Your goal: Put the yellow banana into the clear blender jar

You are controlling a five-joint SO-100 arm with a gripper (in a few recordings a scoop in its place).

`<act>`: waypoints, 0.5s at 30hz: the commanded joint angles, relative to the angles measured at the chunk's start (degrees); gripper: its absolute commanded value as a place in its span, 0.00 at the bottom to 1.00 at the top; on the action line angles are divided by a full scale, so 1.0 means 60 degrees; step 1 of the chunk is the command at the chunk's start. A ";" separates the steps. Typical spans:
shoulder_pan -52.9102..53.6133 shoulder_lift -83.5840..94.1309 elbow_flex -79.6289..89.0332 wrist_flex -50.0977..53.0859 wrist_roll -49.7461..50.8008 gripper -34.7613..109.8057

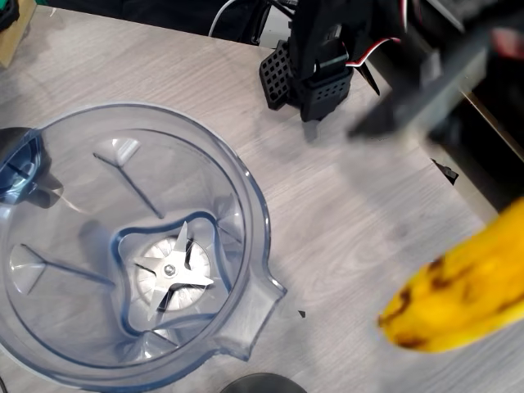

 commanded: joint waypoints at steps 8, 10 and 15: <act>0.3135 0.2402 -0.0425 -0.1465 -0.0015 0.27; 0.4146 0.2476 -0.0425 -0.1436 0.0029 0.27; 0.6182 0.2109 -0.0410 -0.0762 0.0044 0.27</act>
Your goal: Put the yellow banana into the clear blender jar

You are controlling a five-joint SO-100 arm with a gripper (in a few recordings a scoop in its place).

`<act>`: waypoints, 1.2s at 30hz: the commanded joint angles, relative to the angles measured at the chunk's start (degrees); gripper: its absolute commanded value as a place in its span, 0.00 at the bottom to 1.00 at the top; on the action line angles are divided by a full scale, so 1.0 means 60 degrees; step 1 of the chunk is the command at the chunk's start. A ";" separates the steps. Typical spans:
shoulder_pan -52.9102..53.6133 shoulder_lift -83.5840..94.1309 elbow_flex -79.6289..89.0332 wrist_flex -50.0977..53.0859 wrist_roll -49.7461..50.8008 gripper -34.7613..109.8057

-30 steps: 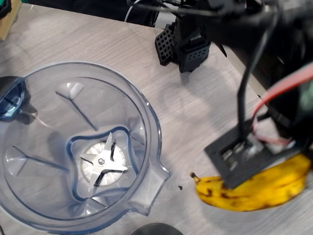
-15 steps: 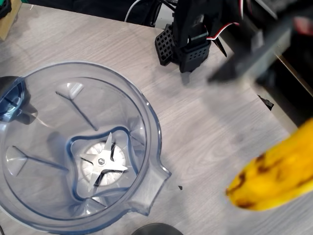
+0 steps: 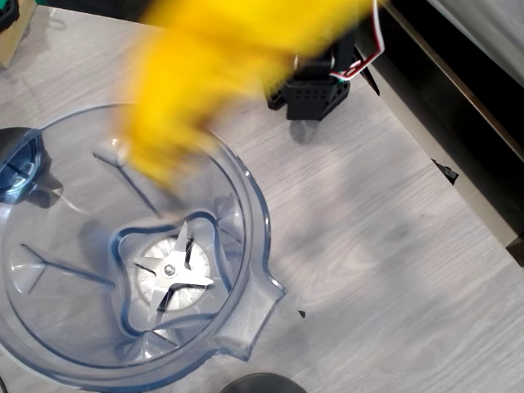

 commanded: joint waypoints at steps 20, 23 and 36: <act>0.2666 -0.5054 -0.0396 0.2007 0.0161 0.39; 0.2651 -0.5874 -0.0469 0.2212 0.0117 0.55; 0.2900 -0.4336 -0.0513 0.2666 0.0088 0.55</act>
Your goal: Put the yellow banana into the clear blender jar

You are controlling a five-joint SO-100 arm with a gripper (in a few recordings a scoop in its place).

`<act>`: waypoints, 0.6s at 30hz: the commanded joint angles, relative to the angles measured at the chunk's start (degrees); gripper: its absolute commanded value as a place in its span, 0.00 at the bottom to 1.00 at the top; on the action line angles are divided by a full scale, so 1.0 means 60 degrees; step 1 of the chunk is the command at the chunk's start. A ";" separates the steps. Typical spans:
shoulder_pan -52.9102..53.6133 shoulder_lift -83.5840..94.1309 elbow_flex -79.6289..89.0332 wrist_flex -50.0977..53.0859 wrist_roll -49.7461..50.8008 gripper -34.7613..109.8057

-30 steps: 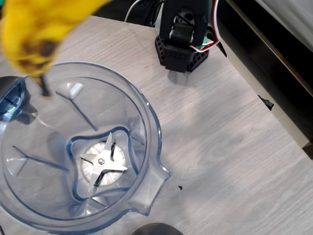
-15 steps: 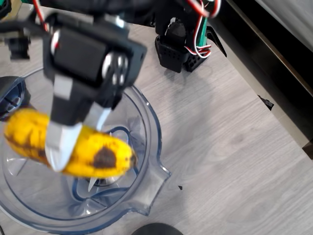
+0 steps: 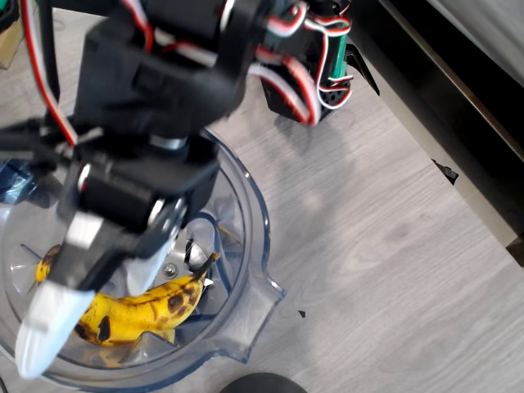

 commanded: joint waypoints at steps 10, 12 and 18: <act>-0.0645 0.7383 0.5508 0.1025 -0.0601 0.24; -0.1011 0.9375 0.8950 0.0146 -0.0601 0.24; -0.1670 1.5732 1.7461 -0.2563 -0.0601 0.24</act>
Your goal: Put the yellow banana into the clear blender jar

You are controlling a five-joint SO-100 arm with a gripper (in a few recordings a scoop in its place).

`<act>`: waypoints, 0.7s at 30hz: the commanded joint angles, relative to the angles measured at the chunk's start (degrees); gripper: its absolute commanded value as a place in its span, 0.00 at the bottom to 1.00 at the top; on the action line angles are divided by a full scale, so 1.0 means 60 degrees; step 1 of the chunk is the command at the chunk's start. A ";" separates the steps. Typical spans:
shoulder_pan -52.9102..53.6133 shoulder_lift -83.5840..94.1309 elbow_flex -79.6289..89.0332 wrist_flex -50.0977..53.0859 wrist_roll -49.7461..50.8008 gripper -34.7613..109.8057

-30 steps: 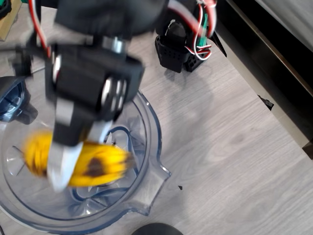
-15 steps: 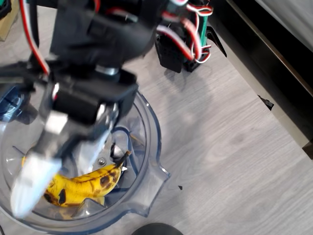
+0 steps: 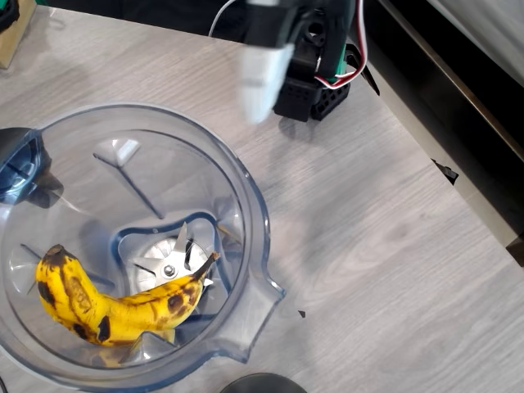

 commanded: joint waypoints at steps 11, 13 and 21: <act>-0.0190 0.5933 0.9214 -0.1201 -0.0278 0.24; -0.0205 0.5933 0.9785 -0.1494 -0.0161 0.24; -0.0059 0.5933 1.1396 -0.2080 0.0615 0.24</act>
